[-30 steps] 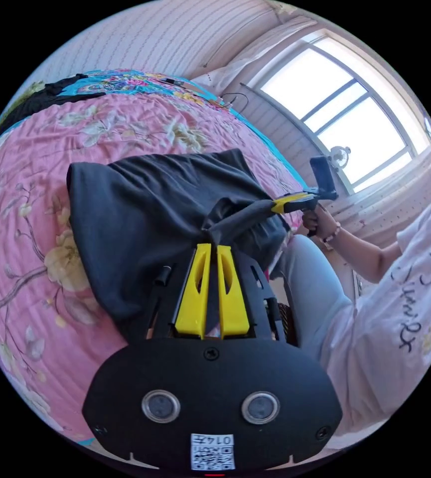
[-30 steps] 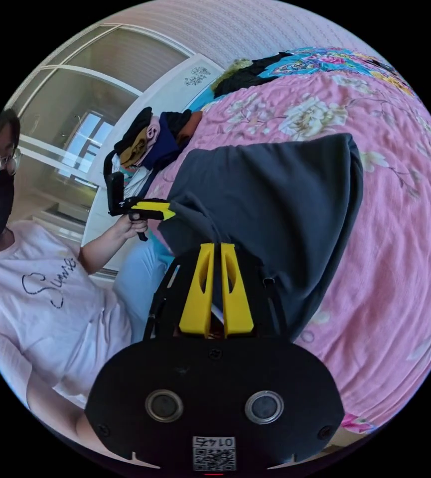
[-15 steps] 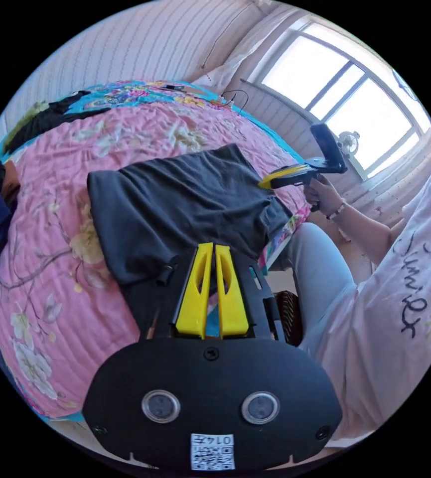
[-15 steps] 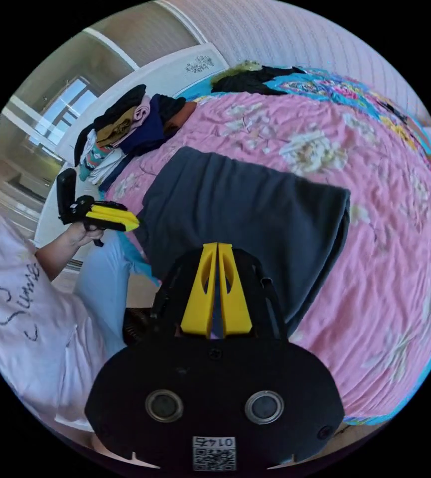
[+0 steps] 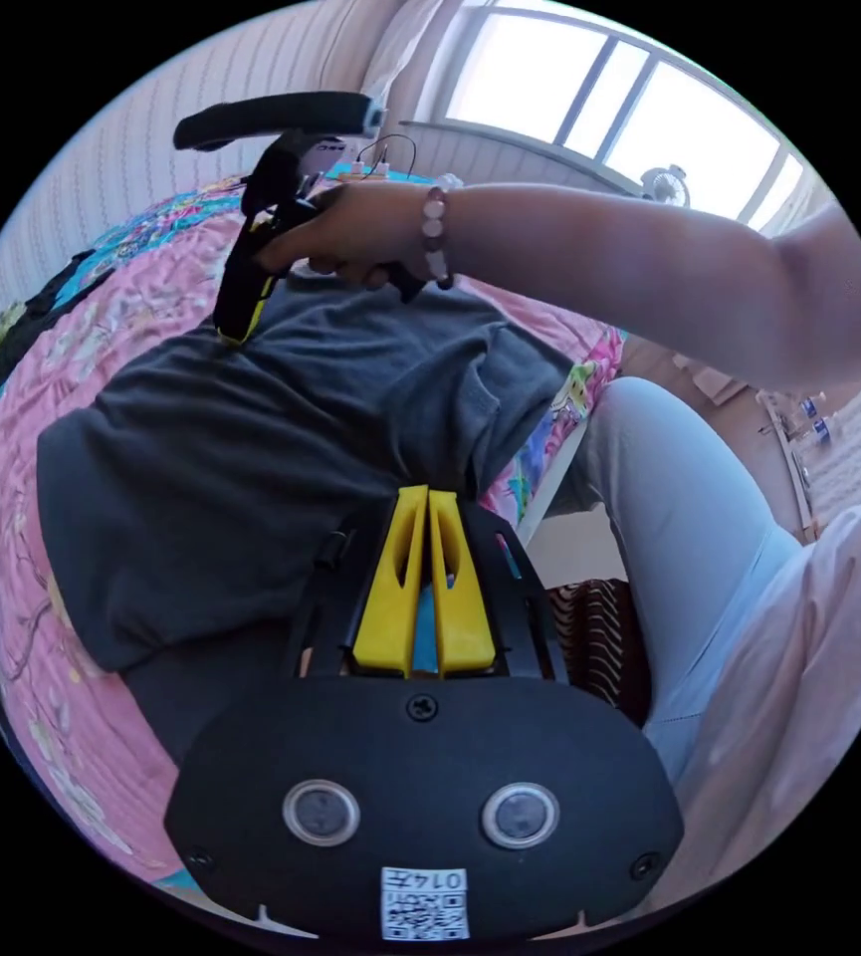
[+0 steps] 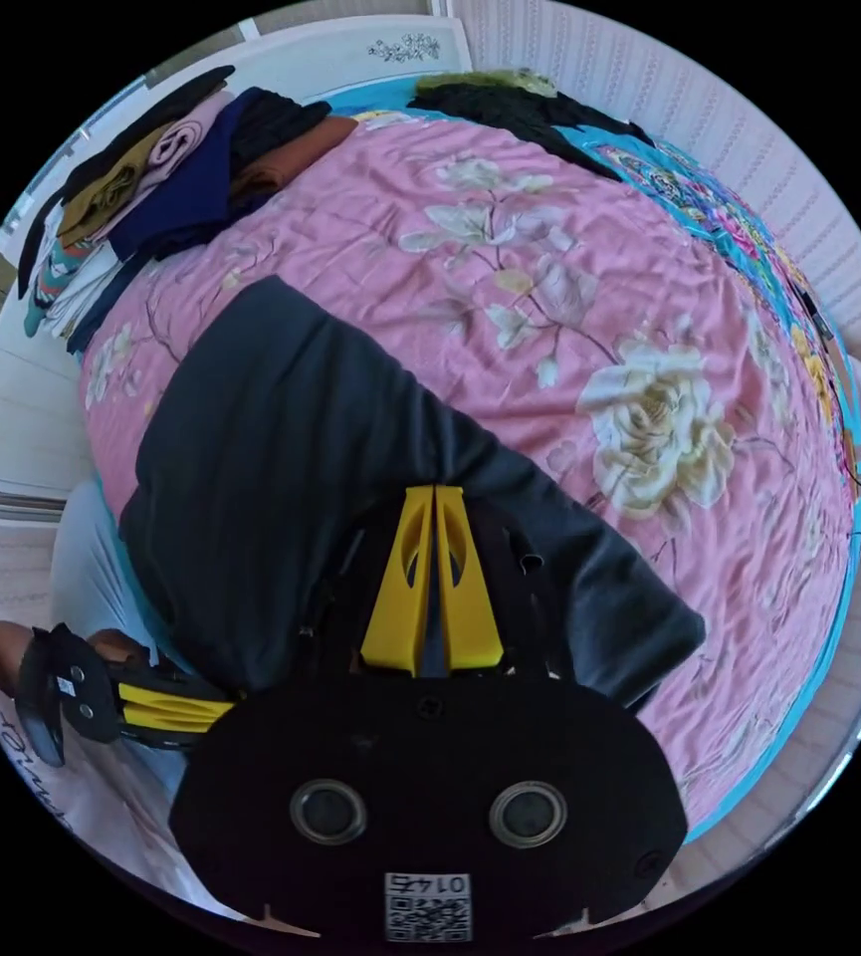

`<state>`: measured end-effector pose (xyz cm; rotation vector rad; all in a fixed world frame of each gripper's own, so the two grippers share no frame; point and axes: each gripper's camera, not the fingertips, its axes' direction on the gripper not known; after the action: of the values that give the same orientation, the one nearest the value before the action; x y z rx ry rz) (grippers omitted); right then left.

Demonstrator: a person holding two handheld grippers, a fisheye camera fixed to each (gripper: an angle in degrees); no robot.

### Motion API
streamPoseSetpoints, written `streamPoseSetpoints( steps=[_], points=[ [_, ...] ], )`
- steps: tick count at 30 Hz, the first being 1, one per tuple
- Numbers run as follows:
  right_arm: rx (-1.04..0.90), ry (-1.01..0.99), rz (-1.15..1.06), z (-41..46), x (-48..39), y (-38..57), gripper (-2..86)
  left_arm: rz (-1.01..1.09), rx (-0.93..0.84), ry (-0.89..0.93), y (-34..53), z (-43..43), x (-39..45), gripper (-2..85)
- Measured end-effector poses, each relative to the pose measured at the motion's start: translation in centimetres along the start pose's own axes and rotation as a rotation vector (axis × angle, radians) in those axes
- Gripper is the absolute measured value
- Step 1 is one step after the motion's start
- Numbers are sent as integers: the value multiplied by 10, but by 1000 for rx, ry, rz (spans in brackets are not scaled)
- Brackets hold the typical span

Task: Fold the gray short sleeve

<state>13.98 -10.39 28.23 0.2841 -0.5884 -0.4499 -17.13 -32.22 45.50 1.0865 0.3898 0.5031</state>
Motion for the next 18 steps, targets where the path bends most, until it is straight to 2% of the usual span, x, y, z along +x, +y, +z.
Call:
streamPoseSetpoints(
  steps=[4,9,12,16,18],
  points=[
    [-42,-25,43,33,29,-13,-6,32,-30,-23,11,27,25,-9],
    [107,-174,152,-3,70,27,-7,52,7,-18,16,16,48,-6],
    [243,-207,233,-41,100,106,-5,110,112,-36,21,-3,69,12],
    [237,-207,443,-60,143,232,19,143,270,-24,14,-9,89,80],
    [233,-259,545,-62,155,277,69,148,304,-7,4,-4,97,101]
  ],
)
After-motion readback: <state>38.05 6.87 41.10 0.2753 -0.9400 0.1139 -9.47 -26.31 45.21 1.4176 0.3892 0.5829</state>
